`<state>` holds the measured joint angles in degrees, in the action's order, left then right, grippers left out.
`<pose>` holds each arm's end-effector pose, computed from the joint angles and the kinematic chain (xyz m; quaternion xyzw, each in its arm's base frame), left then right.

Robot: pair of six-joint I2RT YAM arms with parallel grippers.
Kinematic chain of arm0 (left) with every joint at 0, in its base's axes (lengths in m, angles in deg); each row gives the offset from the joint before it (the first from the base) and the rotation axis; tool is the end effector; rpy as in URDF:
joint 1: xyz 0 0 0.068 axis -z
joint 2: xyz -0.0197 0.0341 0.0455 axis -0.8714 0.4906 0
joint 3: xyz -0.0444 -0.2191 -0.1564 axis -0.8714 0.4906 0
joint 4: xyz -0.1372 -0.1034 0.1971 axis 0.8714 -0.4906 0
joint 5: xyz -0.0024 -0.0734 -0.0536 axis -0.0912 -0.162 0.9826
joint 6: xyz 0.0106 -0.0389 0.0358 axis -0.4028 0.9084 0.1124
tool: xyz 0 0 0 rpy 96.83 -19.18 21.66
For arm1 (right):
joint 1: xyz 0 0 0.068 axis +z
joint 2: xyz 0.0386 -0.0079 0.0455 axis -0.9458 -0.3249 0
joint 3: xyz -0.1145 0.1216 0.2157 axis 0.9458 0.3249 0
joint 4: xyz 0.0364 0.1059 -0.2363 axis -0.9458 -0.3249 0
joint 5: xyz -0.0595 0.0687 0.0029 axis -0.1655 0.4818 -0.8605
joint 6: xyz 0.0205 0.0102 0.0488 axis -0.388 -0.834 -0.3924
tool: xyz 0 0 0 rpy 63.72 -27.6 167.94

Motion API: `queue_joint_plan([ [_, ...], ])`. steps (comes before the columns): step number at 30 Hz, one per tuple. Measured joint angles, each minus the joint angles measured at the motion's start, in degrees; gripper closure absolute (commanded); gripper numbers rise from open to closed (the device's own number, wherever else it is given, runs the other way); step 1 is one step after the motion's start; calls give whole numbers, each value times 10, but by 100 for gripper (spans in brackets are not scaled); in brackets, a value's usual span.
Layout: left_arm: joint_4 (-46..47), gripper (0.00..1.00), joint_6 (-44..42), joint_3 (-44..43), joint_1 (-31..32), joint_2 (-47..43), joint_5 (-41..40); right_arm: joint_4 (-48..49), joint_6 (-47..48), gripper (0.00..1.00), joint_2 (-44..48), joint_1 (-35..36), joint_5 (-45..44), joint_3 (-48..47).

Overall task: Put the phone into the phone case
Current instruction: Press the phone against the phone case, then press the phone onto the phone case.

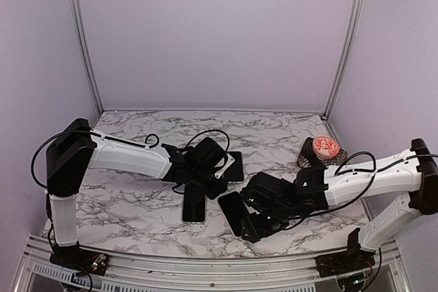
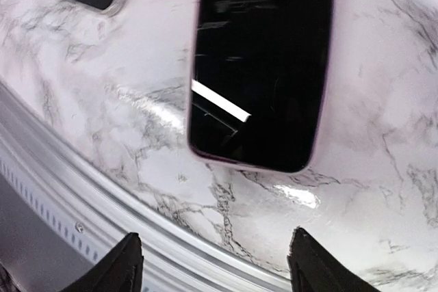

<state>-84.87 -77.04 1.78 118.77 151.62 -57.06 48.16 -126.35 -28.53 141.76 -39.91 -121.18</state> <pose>0.2322 -0.3687 0.1657 0.4249 0.8291 -0.1520 0.3301 0.0884 0.2522 0.1955 -0.2111 0.9616 0.1478 0.0940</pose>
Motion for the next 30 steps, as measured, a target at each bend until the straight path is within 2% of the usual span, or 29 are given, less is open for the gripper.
queue_joint_plan([
  [1,-2,56,2,0,-1,-8,-3,-9,5,2,7,1,7,-7],
  [7,-4,28,22,-2,-14,-56,-19,-63,27,1,-19,-18,-24,-97],
  [12,-3,15,41,24,-25,-97,-36,-62,44,1,-103,-67,-60,-149],
  [20,-3,13,63,79,-34,-125,-48,-43,73,1,-198,-92,-50,-155],
  [25,-2,13,66,85,-34,-125,-48,-23,83,2,-205,-92,-33,-155],
  [27,-2,13,67,85,-34,-125,-47,-23,86,10,-201,-93,-34,-155],
  [30,-2,20,69,85,-34,-125,-43,-26,101,35,-185,-99,-38,-155],
])
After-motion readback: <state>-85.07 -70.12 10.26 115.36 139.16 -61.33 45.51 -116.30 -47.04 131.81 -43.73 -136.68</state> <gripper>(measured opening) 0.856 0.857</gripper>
